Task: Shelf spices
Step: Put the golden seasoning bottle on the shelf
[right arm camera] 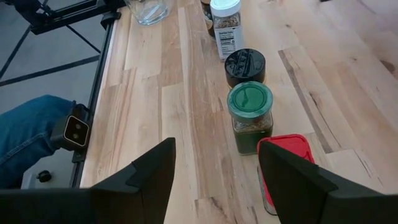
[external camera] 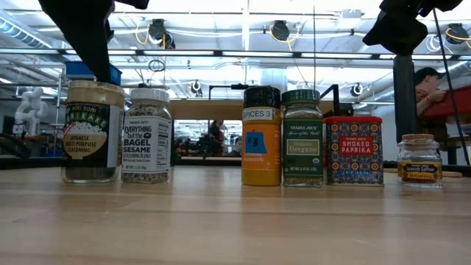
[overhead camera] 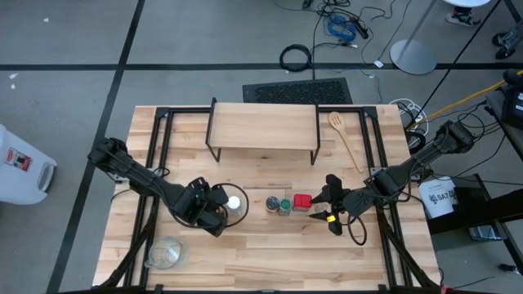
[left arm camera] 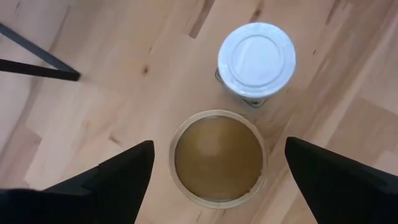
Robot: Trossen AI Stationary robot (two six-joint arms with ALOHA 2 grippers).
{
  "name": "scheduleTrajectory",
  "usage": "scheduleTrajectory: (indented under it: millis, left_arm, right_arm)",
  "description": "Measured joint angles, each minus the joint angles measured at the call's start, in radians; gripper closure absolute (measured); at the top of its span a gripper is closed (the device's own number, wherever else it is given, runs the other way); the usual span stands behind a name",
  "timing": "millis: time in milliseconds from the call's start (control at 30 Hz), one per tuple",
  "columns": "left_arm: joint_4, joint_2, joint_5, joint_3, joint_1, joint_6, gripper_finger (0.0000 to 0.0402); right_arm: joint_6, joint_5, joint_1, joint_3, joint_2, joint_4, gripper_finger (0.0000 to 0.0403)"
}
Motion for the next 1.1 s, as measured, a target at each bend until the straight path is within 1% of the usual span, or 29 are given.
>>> scheduleTrajectory:
  millis: [200, 1000, 1100]
  left_arm:
    - [-0.042, 0.02, 0.003, 0.0, 0.005, 0.0, 0.0031]
    - [-0.031, 0.036, 0.01, 0.0, 0.005, 0.001, 0.0031]
    - [-0.039, 0.036, 0.006, -0.002, 0.012, 0.027, 0.0031]
  right_arm:
    - [-0.002, 0.0, 0.0, 0.0, 0.0, -0.001, 0.0186]
    - [-0.002, 0.0, 0.0, 0.0, 0.0, -0.001, 0.0186]
    - [-0.002, 0.0, 0.0, 0.0, 0.0, -0.001, 0.0186]
